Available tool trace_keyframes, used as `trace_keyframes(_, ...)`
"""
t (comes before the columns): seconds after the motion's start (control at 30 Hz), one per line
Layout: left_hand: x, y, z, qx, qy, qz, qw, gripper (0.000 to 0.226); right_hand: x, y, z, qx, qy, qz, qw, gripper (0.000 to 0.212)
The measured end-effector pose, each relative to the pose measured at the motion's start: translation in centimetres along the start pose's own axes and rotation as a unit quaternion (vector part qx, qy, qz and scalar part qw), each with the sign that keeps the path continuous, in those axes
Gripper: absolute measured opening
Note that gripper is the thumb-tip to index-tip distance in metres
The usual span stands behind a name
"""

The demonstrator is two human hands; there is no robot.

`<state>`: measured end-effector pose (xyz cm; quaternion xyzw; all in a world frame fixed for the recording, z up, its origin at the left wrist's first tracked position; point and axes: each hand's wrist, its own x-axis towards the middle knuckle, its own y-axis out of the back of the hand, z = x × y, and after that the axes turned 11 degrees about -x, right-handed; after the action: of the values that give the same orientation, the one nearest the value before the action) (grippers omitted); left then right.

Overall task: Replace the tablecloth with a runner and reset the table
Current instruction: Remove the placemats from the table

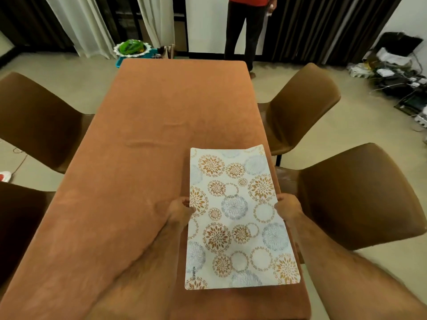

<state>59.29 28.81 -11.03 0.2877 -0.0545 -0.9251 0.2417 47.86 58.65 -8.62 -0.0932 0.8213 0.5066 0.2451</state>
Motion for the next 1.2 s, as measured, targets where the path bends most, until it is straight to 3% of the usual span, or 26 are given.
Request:
trace_keyframes(0.23, 0.7, -1.4, -0.8, 0.076, -0.002, -0.003, 0.997, 0.03, 1.6, -0.8, 1.1, -0.01, -0.006, -0.016, 1.0, 0.02)
trace_keyframes(0.5, 1.5, -2.5, -0.8, 0.187, 0.017, 0.009, 0.982, 0.022, 2.6, -1.3, 1.9, -0.015, -0.032, -0.064, 0.997, 0.021)
trace_keyframes(0.67, 1.1, -2.8, -0.2, 0.198, 0.022, -0.005, 0.98, 0.019, 2.8, -1.5, 1.6, -0.012, -0.048, -0.07, 0.996, 0.025)
trace_keyframes(0.8, 1.6, -2.6, -0.4, 0.151, 0.05, 0.005, 0.987, 0.016, 2.5, -1.5, 1.4, -0.003, -0.069, -0.066, 0.995, 0.02)
trace_keyframes(0.93, 1.7, -2.6, -0.2, 0.034, 0.075, 0.029, 0.996, 0.022, 2.5, -1.3, 1.1, -0.003, -0.073, -0.035, 0.997, 0.015)
trace_keyframes(1.2, 0.5, -2.8, 1.8, -0.096, 0.06, 0.045, 0.993, 0.029, 1.2, -1.3, -1.0, 0.178, -0.059, -0.019, 0.982, 0.024)
